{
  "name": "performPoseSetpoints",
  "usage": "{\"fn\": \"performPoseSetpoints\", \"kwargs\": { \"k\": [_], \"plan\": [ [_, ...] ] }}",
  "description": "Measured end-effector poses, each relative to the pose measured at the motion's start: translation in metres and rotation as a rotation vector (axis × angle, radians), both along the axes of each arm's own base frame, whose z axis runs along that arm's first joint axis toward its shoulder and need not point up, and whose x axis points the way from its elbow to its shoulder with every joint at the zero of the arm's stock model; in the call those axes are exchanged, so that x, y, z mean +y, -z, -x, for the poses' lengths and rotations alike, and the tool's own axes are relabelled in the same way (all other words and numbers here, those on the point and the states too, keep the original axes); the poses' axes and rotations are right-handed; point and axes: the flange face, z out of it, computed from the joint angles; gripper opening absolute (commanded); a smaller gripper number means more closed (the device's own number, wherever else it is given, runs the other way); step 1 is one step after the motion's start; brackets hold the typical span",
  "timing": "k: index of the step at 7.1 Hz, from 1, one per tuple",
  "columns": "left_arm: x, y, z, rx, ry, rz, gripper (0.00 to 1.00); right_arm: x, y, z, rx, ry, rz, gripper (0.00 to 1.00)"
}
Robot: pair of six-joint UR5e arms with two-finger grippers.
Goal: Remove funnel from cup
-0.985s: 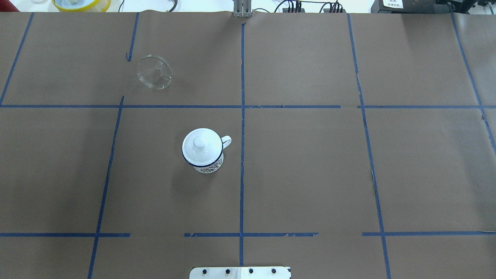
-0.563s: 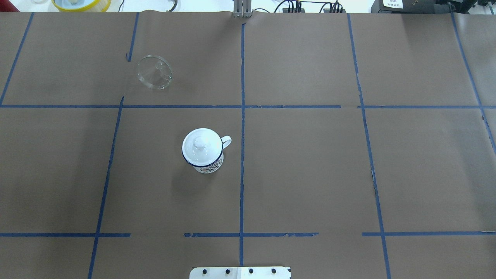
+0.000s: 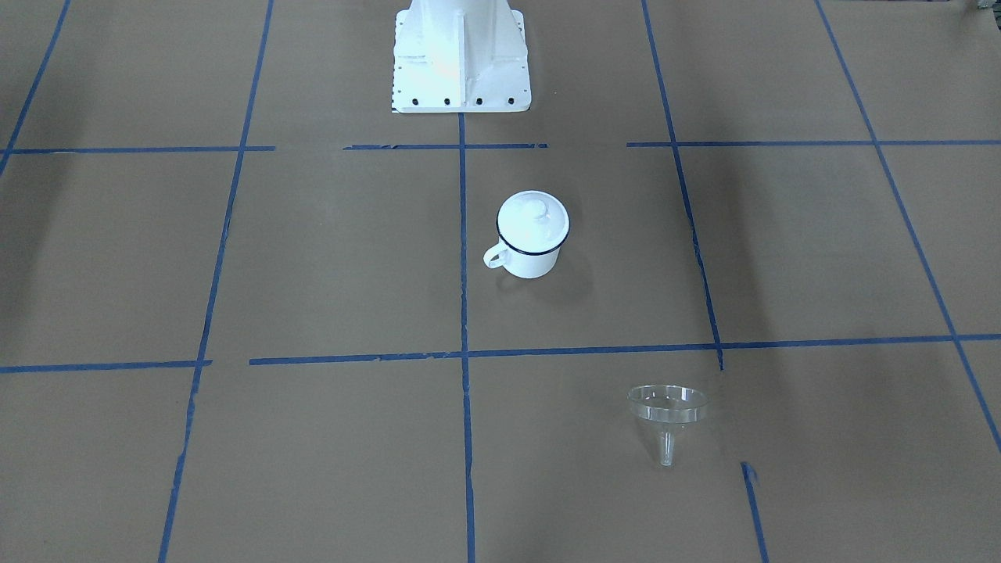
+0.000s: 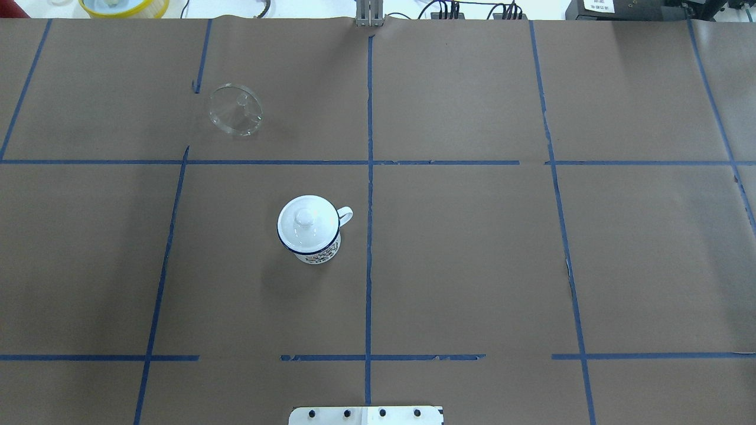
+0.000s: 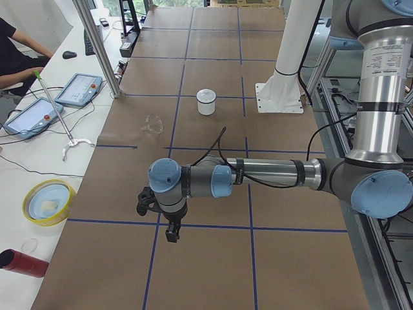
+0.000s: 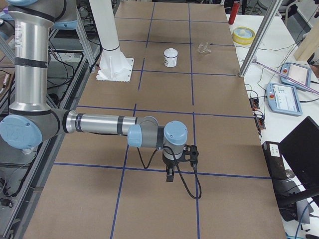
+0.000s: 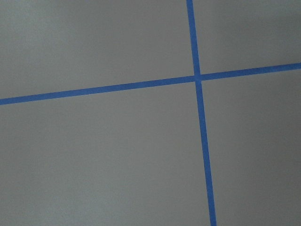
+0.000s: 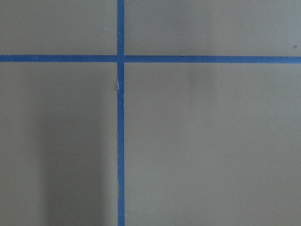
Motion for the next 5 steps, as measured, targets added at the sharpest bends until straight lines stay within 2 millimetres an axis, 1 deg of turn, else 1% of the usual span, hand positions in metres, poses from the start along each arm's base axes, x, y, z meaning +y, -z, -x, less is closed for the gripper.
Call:
{"fn": "performPoseSetpoints", "kwargs": {
  "k": [5],
  "plan": [
    [-0.0045,0.0059,0.0008,0.000,0.001,-0.009,1.00,0.0000,0.0000,0.0000,0.000,0.000,0.000,1.00]
  ]
}}
